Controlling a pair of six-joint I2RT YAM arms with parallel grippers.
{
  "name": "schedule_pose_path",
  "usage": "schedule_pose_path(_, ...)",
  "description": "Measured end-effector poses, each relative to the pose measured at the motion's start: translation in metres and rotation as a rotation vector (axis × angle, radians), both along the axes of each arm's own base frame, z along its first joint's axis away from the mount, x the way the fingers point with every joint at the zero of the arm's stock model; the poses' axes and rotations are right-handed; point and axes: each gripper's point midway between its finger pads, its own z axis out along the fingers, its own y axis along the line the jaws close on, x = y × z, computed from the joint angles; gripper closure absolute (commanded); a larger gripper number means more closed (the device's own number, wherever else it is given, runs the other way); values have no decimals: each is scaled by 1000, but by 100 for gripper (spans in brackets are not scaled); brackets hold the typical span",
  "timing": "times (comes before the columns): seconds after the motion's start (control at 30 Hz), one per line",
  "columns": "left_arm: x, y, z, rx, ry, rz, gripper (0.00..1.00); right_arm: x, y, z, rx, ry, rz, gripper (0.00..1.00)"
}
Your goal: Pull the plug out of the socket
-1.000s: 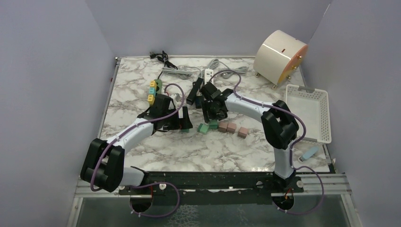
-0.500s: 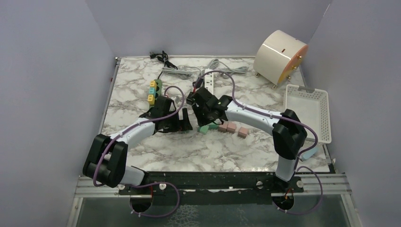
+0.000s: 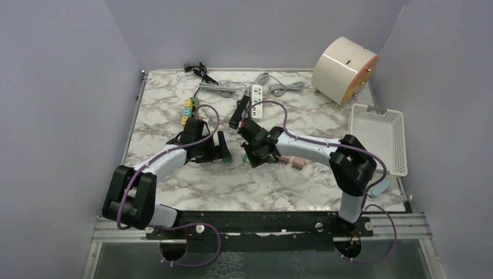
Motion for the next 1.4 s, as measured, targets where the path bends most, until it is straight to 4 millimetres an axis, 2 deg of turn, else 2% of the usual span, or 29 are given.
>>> schedule_pose_path(0.23, 1, 2, 0, -3, 0, 6, 6, 12, 16, -7, -1, -1, 9, 98)
schedule_pose_path(0.43, 3, 5, 1, -3, -1, 17, 6, 12, 11, -26, -60, 16, 17, 98)
schedule_pose_path(0.9, 3, 8, 1, -11, 6, 19, 7, 40, 14, -22, -98, -54, 19, 99)
schedule_pose_path(1.03, 2, 9, 1, -9, 9, 19, 12, 52, 21, -19, -105, -84, 16, 98)
schedule_pose_path(1.2, 2, 8, 1, -15, 14, 23, 24, 58, 14, -15, -148, -114, 2, 97)
schedule_pose_path(1.27, 2, 7, 2, -24, 14, 26, 25, 60, 10, -13, -160, -124, -1, 87)
schedule_pose_path(1.3, 3, 6, 2, -29, 12, 26, 25, 60, 10, -12, -161, -129, -1, 74)
schedule_pose_path(1.33, 3, 6, 2, -31, 11, 26, 25, 61, 9, -9, -157, -133, -4, 51)
schedule_pose_path(1.37, 3, 6, 2, -33, 12, 27, 25, 62, 9, -4, -146, -137, -17, 23)
schedule_pose_path(1.4, 2, 5, 2, -34, 13, 27, 25, 63, 10, 1, -129, -142, -33, 4)
